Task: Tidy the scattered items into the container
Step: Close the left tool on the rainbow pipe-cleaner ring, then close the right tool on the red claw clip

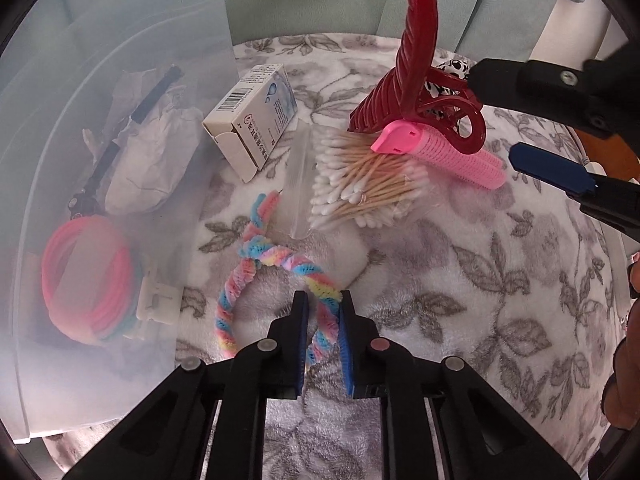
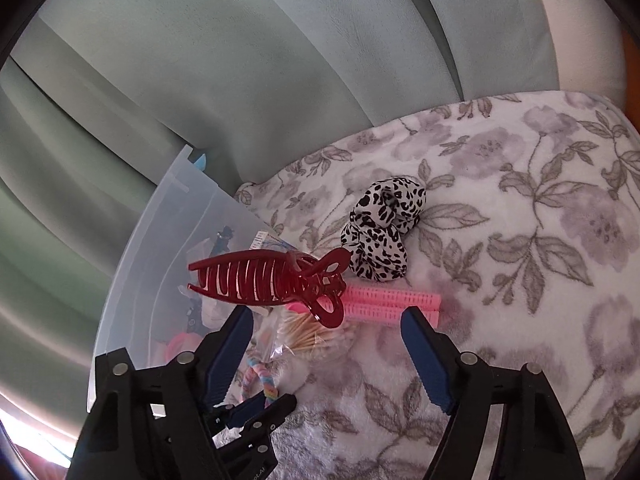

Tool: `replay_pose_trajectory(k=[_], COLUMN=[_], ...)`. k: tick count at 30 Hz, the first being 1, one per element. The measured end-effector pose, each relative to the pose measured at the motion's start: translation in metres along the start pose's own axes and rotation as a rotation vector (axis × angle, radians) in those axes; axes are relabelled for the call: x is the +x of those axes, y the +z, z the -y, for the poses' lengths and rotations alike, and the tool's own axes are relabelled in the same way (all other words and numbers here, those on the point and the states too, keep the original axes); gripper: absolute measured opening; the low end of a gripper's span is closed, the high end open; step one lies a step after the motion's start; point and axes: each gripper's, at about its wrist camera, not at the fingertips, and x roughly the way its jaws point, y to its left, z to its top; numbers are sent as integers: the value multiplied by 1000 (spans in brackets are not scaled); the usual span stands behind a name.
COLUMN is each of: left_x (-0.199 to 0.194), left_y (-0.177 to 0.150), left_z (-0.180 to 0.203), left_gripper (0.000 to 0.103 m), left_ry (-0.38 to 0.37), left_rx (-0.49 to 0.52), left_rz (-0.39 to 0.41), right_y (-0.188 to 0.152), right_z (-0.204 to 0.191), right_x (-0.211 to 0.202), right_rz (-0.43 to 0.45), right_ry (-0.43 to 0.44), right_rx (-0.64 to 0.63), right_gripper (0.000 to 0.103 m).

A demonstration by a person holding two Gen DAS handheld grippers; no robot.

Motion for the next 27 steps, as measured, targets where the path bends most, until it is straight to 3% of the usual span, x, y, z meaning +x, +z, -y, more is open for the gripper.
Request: replay_pose_trajectory(k=[4,12,16,18,22,27], left_x=[1,3,3,2,1,0], left_y=[1,6,7,7,8,11], left_z=[-4,-7,-12,-14,-15,-15], left_gripper=[17,21,28,28,28,15], left_ry=[-2,5,6,-1,4,-15], left_rx=[-7,6,8,4,7,5], left_rz=[-8,-20,-20,-14,-12,-13], right_y=[7,15,18,20,18,14], right_z=[1,3,3,2,1,4], right_x=[12,30,32,32,31,23], right_rz=[-11,-25,-26,-26,-24,-2], right_ry=[-2,13,15,28,35,54], right_rx=[8,11,3,-5,-14,13], right_gripper=[63,55,50,42,42,35])
